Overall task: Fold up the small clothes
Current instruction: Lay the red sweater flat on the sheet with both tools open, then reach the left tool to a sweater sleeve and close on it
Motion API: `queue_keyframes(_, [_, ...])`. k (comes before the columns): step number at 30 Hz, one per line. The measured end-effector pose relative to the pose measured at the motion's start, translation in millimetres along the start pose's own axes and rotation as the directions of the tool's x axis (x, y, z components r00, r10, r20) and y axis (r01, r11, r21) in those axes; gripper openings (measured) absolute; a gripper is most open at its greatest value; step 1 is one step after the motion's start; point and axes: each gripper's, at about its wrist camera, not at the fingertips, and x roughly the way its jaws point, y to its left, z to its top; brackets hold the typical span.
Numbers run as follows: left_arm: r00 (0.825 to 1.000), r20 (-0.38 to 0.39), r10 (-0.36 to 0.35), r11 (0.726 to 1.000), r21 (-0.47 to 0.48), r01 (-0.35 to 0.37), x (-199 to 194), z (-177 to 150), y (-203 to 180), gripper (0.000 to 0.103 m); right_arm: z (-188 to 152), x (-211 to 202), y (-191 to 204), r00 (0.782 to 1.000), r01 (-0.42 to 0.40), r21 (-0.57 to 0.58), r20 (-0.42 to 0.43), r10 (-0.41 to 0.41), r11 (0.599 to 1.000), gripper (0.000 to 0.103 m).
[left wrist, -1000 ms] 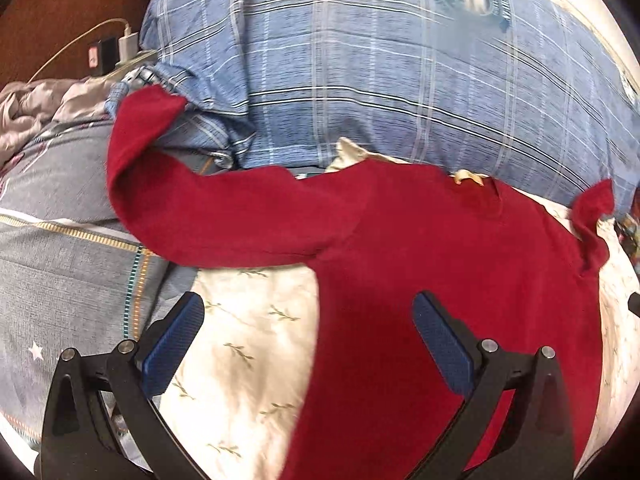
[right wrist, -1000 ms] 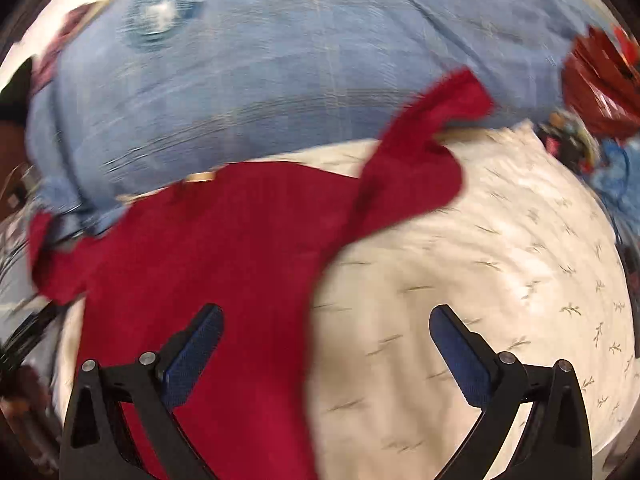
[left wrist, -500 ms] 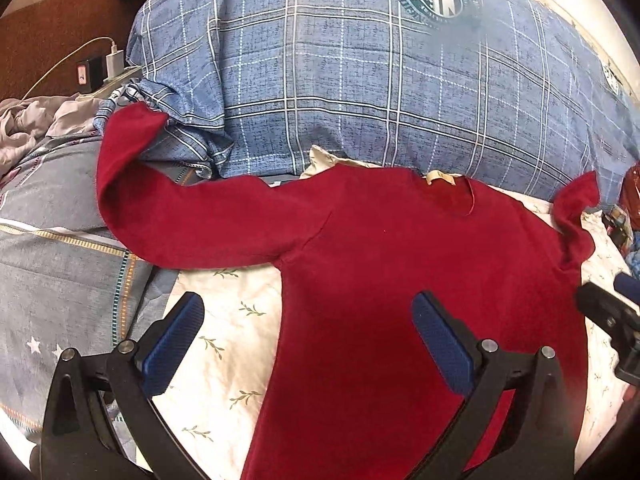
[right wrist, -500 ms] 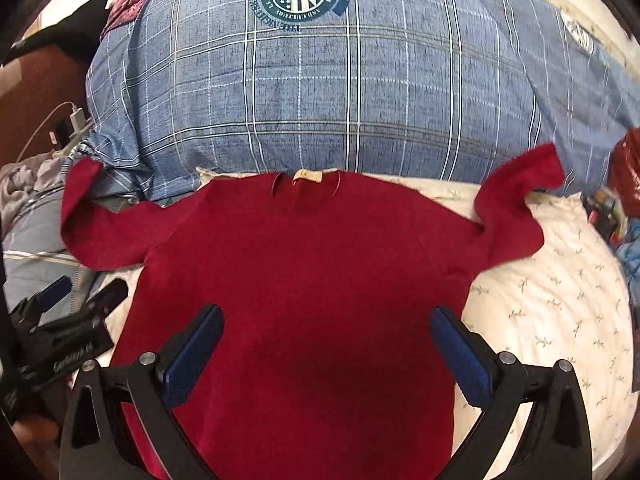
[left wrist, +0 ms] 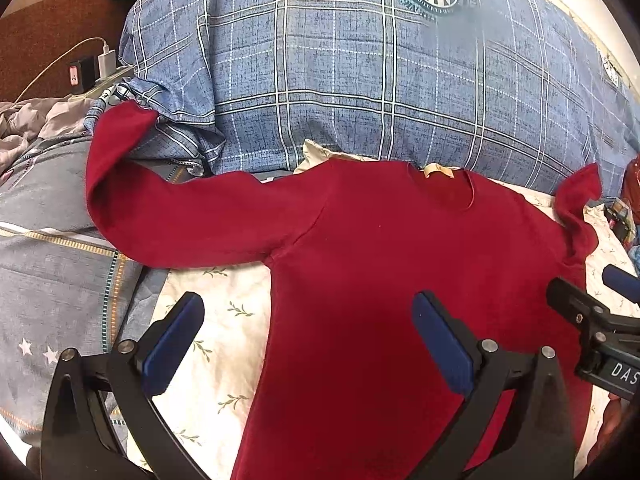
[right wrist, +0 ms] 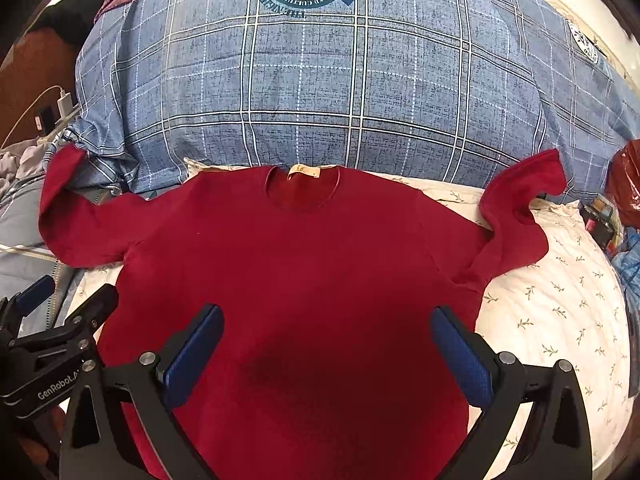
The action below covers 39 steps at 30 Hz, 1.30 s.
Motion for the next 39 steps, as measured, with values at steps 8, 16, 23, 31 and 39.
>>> queue_keyframes(8, [0.999,-0.031,0.008,1.0,0.007,-0.008,13,-1,-1,0.103,2,15,-4,0.998,-0.014,0.002,-0.058,0.014,1.0,0.103])
queue_keyframes(16, [0.999,-0.036,0.017,1.0,0.001,-0.016,21,-2,1,0.103,-1,32,-12,0.994,0.011,-0.007,-0.108,-0.012,1.0,0.103])
queue_keyframes(23, [0.999,-0.044,0.022,1.0,0.005,-0.022,26,-4,1,0.103,-3,40,-15,0.992,0.006,0.0,-0.123,-0.006,1.0,0.103])
queue_keyframes(31, [0.999,-0.041,0.026,1.0,0.0,-0.026,28,-1,4,0.103,-1,43,-15,0.992,-0.003,0.001,-0.13,0.003,1.0,0.103])
queue_keyframes(39, [0.997,-0.017,0.073,0.997,-0.028,-0.074,28,13,29,0.103,4,46,-8,0.992,-0.017,-0.01,-0.124,0.016,1.0,0.101])
